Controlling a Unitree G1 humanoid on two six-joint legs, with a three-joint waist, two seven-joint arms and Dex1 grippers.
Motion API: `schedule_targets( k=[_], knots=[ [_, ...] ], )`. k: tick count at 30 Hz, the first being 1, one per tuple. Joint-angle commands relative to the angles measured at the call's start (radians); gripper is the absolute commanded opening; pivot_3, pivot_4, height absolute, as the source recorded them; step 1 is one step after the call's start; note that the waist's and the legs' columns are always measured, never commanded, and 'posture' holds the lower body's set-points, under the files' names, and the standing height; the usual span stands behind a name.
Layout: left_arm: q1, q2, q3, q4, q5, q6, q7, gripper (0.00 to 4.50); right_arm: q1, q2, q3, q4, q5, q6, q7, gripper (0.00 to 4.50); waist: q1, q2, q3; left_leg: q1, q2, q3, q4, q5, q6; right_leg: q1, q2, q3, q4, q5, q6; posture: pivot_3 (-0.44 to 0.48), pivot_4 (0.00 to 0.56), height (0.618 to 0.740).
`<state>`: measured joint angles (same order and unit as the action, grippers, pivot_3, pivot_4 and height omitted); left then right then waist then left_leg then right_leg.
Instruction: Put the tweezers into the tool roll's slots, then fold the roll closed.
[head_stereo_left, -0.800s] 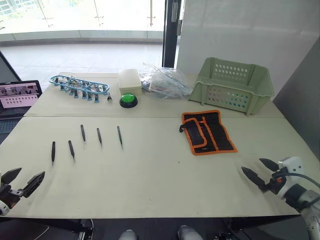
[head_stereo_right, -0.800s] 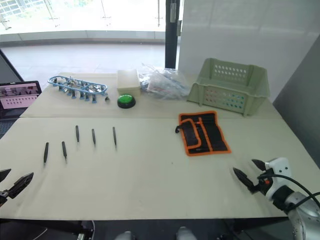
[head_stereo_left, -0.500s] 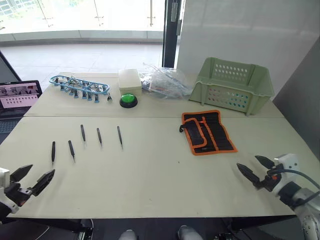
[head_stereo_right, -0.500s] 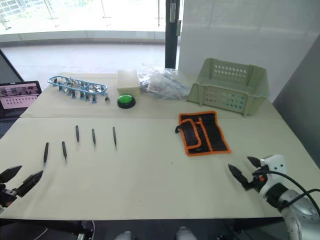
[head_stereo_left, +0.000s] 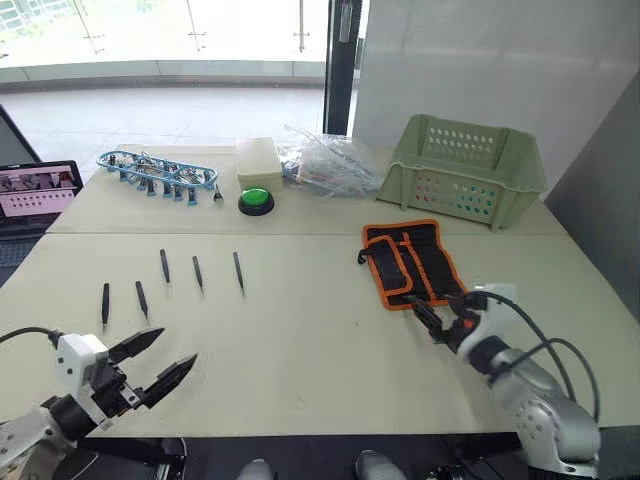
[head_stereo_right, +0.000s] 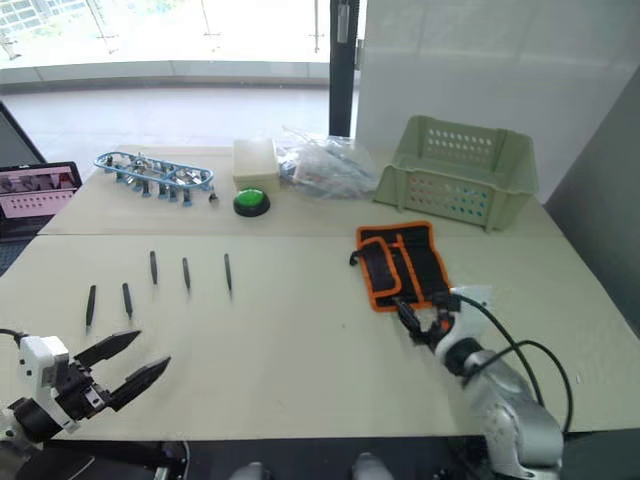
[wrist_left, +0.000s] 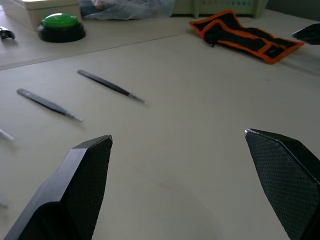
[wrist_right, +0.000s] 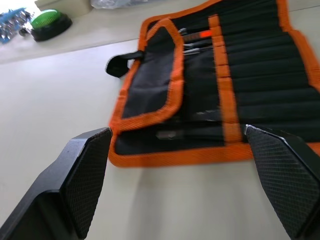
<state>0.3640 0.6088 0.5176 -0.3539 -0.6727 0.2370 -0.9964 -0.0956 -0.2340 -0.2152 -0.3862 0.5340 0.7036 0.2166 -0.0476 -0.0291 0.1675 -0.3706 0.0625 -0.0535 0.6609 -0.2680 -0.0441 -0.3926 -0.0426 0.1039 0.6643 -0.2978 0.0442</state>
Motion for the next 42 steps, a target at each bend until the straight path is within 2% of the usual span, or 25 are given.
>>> schedule_targets(
  k=[1, 7, 14, 23, 26, 36, 37, 42],
  knots=[
    [-0.003, 0.035, -0.009, -0.025, -0.061, 0.034, -0.058, 4.49, -0.039, 0.037, 0.026, -0.041, -0.004, 0.044, -0.081, 4.5, 0.002, 0.001, 0.0, -0.001, 0.0, 0.0, 0.0, 0.0, 0.0, 0.0, 0.0, 0.0, 0.0, 0.0, 0.0, 0.0, 0.15, 0.713],
    [-0.002, 0.075, -0.042, -0.019, -0.066, 0.055, -0.123, 4.49, -0.092, 0.119, 0.066, 0.007, -0.05, 0.07, -0.187, 4.5, 0.0, 0.001, 0.0, -0.011, 0.0, 0.0, 0.0, 0.001, -0.001, -0.012, 0.0, 0.0, 0.001, 0.0, 0.0, 0.0, 0.15, 0.713],
    [-0.023, 0.079, -0.06, -0.02, -0.06, 0.055, -0.127, 4.49, -0.119, 0.179, 0.061, 0.038, -0.078, 0.038, -0.237, 4.5, -0.002, 0.001, 0.0, -0.012, 0.0, 0.0, 0.0, 0.001, -0.002, -0.012, 0.0, 0.0, 0.002, 0.0, 0.0, 0.0, 0.15, 0.713],
    [-0.043, 0.076, -0.067, 0.002, -0.045, 0.044, -0.132, 4.49, -0.168, 0.238, 0.054, 0.082, -0.07, 0.014, -0.232, 4.5, -0.007, 0.001, 0.0, -0.012, 0.001, 0.0, 0.0, 0.001, -0.002, -0.013, 0.0, -0.001, 0.002, 0.0, -0.001, 0.0, 0.15, 0.713],
    [-0.041, 0.069, -0.071, 0.004, -0.04, 0.038, -0.134, 4.5, -0.165, 0.241, 0.056, 0.087, -0.085, 0.001, -0.237, 3.67, -0.012, 0.002, 0.0, -0.012, 0.001, 0.0, 0.0, 0.001, -0.002, -0.013, 0.0, -0.001, 0.002, 0.0, -0.001, 0.0, 0.15, 0.713],
    [-0.034, 0.059, -0.082, 0.01, -0.036, 0.027, -0.135, 4.5, -0.163, 0.232, 0.051, 0.087, -0.099, -0.025, -0.22, 0.26, -0.019, 0.002, 0.0, -0.012, 0.001, 0.0, 0.0, 0.001, -0.002, -0.013, 0.0, -0.001, 0.002, 0.0, -0.001, 0.0, 0.15, 0.713],
    [-0.034, 0.058, -0.083, 0.01, -0.036, 0.027, -0.135, 4.5, -0.162, 0.231, 0.054, 0.085, -0.099, -0.026, -0.219, 0.03, -0.02, 0.002, 0.0, -0.012, 0.001, 0.0, 0.0, 0.001, -0.002, -0.013, 0.0, -0.001, 0.002, 0.0, -0.001, 0.0, 0.15, 0.713],
    [-0.032, 0.058, -0.086, 0.008, -0.037, 0.027, -0.135, 4.5, -0.162, 0.235, 0.058, 0.083, -0.103, -0.037, -0.216, 0.03, -0.02, 0.002, 0.0, -0.012, 0.001, -0.001, 0.0, 0.001, -0.002, -0.013, 0.0, -0.001, 0.002, 0.0, -0.001, 0.0, 0.15, 0.713]
  ],
)
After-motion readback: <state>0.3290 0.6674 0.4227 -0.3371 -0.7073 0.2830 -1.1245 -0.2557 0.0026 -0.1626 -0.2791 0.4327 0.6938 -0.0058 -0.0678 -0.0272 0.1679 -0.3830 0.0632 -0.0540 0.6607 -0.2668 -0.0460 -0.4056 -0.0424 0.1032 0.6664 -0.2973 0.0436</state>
